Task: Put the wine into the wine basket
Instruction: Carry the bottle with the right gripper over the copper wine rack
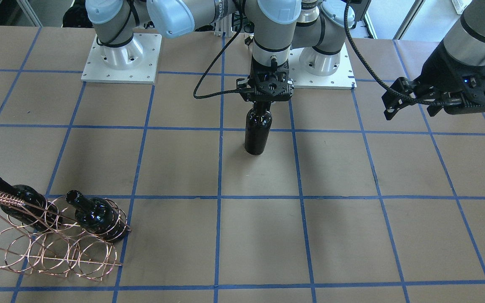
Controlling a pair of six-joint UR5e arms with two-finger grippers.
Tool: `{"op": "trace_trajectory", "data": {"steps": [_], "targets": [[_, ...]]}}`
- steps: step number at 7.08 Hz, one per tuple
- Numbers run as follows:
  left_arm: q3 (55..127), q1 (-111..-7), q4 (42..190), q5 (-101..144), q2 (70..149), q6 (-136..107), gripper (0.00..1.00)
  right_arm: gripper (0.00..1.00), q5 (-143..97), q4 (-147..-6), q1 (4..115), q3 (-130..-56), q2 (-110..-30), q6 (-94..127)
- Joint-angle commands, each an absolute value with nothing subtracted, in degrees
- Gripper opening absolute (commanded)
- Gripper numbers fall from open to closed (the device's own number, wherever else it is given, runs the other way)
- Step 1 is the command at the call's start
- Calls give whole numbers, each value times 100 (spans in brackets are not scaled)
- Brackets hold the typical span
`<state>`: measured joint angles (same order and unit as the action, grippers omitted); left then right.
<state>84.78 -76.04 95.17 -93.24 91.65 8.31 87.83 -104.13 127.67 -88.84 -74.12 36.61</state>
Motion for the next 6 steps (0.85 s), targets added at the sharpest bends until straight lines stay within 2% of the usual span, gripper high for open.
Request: {"op": "trace_trajectory", "data": {"steps": [1, 3, 6], "targets": [[8481, -7611, 9519, -9360, 9167, 852, 100, 24, 8780, -10406, 12596, -8807, -7488, 3560], [8499, -7611, 9519, -9360, 9185, 853, 100, 25, 8484, -10310, 12010, -8736, -7803, 3262], [8517, -7611, 9510, -9360, 9202, 853, 100, 25, 8481, -9284, 10632, -8736, -8409, 1744]]}}
